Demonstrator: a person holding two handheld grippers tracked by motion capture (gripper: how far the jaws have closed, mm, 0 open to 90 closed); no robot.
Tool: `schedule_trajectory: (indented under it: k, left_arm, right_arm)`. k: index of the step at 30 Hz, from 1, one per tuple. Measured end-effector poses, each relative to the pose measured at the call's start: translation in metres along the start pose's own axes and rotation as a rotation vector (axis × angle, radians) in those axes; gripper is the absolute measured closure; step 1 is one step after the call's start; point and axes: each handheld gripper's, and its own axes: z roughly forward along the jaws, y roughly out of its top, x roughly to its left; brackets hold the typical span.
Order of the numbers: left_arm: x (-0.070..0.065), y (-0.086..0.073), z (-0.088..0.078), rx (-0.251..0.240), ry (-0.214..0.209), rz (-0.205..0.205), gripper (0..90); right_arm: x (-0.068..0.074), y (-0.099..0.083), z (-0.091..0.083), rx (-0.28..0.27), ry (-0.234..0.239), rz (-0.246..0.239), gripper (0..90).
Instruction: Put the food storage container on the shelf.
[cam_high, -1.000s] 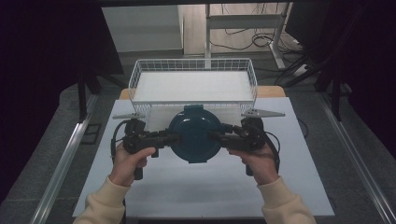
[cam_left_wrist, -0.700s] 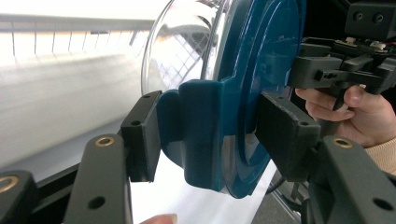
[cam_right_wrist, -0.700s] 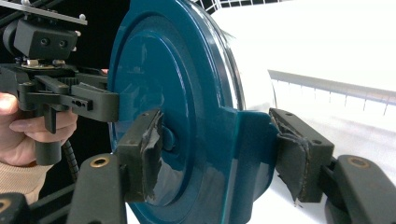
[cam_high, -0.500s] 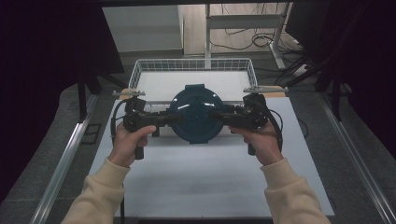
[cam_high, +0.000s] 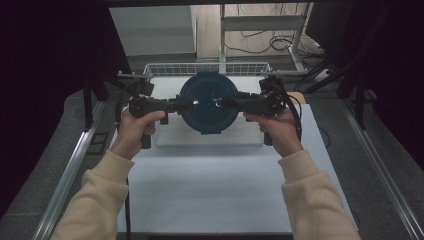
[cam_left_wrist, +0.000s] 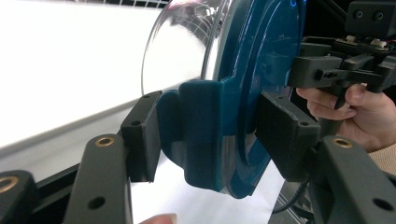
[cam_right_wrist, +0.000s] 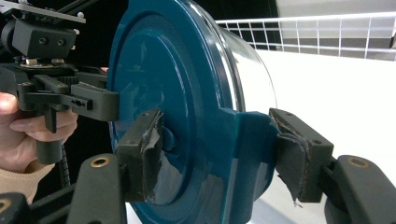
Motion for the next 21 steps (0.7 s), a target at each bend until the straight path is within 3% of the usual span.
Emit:
schedule_trajectory:
  k: [11,21]
  left_arm:
    - [0.016,0.027,0.007,0.0,0.005,-0.032,42.7]
    - [0.042,0.037,0.018,0.02,0.0,-0.056,42.6]
  right_arm:
    - [-0.017,0.027,0.014,0.008,0.006,0.018,37.3]
    - [-0.036,0.035,0.034,0.031,0.003,0.061,37.3]
